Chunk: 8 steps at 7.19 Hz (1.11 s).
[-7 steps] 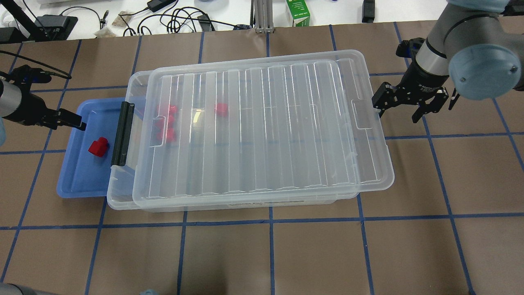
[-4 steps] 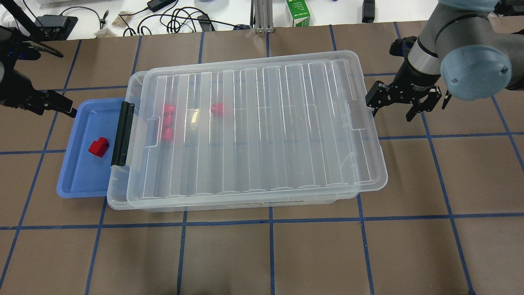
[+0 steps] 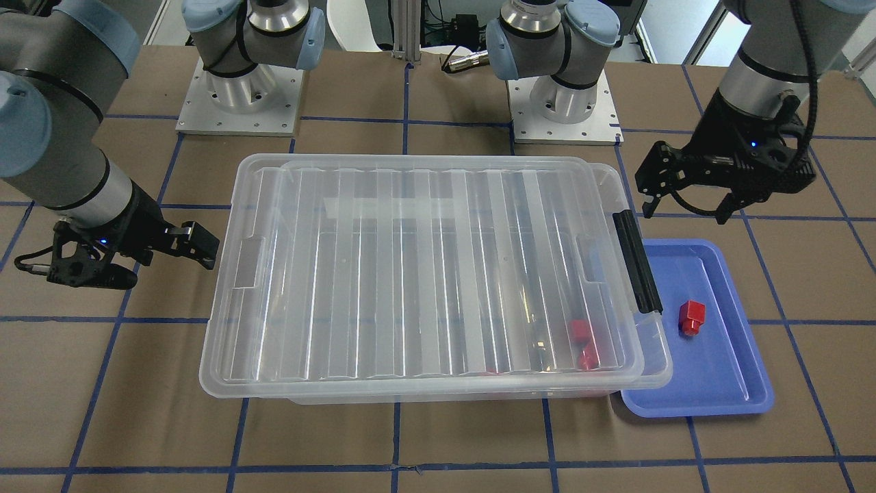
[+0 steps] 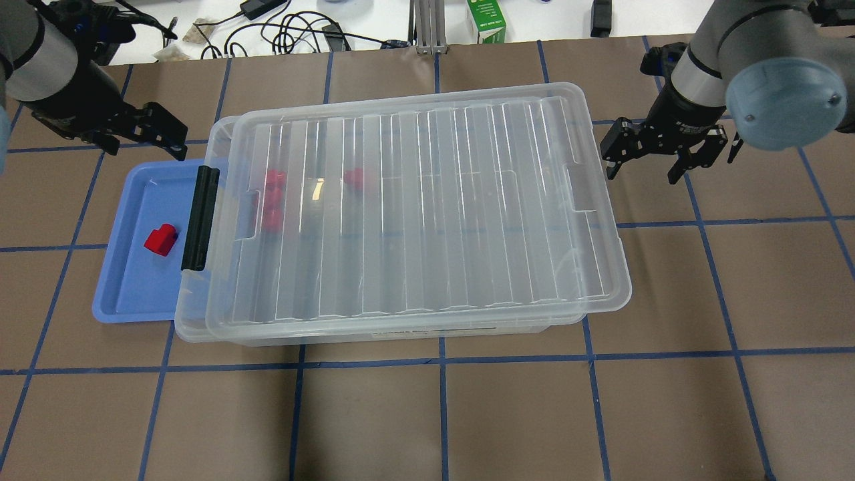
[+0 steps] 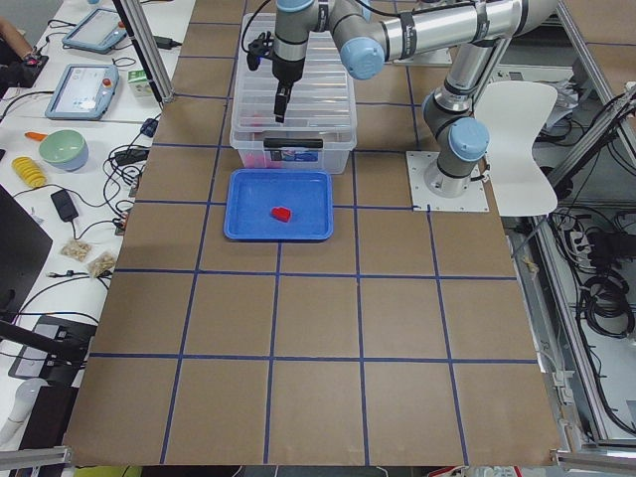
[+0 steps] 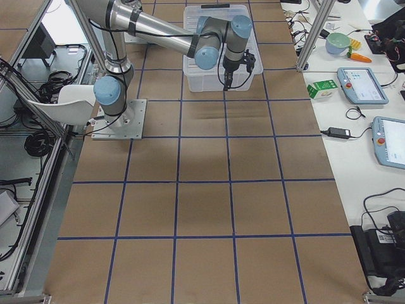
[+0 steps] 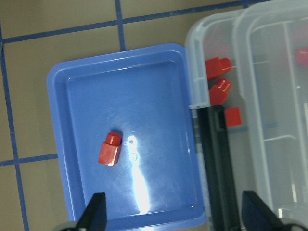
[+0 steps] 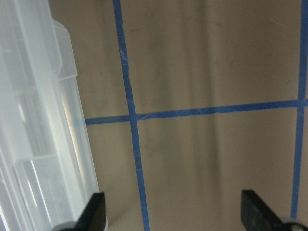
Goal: Place red block in blue tray from box
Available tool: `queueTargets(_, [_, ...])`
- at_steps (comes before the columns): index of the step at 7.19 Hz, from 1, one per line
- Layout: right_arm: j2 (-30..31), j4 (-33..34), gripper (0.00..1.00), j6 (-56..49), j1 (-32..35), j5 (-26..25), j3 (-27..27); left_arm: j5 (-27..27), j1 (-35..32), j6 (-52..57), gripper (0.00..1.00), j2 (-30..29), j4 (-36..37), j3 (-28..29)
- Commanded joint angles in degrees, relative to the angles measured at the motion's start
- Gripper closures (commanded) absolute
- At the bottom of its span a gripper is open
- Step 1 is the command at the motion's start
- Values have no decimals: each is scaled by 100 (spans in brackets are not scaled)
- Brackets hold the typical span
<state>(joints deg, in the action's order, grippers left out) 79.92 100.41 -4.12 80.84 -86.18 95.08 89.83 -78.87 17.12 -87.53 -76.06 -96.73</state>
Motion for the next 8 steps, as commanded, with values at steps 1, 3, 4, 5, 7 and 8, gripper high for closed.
queueTargets(1, [163, -1114, 0, 16, 2, -40, -908, -35, -287, -525, 0, 174, -41, 5])
queueTargets(3, [724, -1497, 0, 295, 63, -40, -895, -53, -383, -684, 0, 175, -32, 5])
queueTargets(4, [962, -1559, 0, 619, 281, -31, -668, -19, -436, -780, 0, 88, -32, 92])
queueTargets(5, [1155, -1542, 0, 1023, 588, -39, -361, -18, -558, -1137, 0, -44, -276, 441])
queueTargets(7, [1333, -1551, 0, 1403, 836, -414, -253, -1, -900, -1516, 0, -185, -621, 752])
queueTargets(8, [1342, -1542, 0, 1413, 941, -426, -279, 60, -1102, -1623, 0, -177, -612, 726])
